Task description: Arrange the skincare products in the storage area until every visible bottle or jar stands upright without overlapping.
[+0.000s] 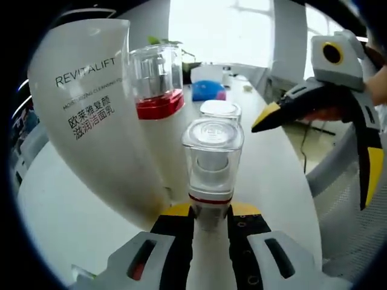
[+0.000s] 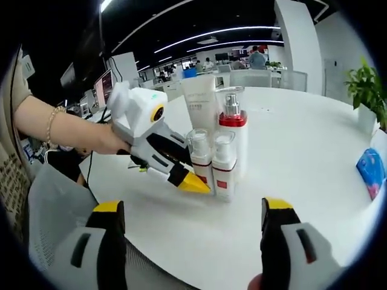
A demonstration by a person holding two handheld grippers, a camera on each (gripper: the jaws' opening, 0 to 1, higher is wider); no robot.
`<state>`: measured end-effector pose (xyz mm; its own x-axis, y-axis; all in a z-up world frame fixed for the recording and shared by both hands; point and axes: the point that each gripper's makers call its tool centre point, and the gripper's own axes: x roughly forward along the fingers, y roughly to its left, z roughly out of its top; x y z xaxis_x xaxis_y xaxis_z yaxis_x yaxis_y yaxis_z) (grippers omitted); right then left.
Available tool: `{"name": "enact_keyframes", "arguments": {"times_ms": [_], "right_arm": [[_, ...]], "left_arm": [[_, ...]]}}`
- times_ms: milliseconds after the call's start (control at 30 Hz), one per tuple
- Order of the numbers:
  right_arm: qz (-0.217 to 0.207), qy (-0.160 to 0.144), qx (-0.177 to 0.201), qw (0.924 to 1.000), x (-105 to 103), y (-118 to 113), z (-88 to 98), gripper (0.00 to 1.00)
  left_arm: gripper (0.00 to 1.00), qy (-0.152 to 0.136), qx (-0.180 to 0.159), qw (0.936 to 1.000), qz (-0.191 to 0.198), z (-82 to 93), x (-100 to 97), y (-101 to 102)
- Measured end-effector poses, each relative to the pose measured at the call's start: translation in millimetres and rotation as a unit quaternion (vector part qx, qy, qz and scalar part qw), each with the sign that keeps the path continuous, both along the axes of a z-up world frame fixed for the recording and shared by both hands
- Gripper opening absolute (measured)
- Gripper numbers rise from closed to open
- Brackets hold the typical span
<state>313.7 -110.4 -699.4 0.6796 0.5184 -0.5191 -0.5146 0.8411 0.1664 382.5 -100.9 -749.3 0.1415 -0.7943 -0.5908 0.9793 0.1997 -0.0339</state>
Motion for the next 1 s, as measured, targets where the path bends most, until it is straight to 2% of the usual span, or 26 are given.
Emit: {"name": "enact_keyframes", "arguments": {"times_ms": [267, 400, 500, 833, 1000], "right_arm": [[0.001, 0.002, -0.001, 1.0000, -1, 1, -0.7, 0.94], [0.001, 0.001, -0.002, 1.0000, -2, 1, -0.6, 0.95], [0.001, 0.002, -0.002, 1.0000, -2, 1, -1.2, 0.95], [0.005, 0.003, -0.009, 0.9999, -3, 3, -2.2, 0.97], [0.008, 0.000, -0.008, 0.9999, -2, 4, -0.7, 0.97]], "left_arm": [[0.19, 0.005, 0.002, 1.0000, 0.000, -0.5, -1.6, 0], [0.29, 0.010, 0.008, 0.9999, -0.002, -2.1, -5.1, 2], [0.30, 0.013, 0.009, 0.9999, -0.001, -0.9, -7.4, 4], [0.38, 0.026, 0.010, 0.9995, 0.016, 8.7, -19.4, 29], [0.41, 0.038, 0.008, 0.9984, 0.040, 12.8, -26.3, 47]]}}
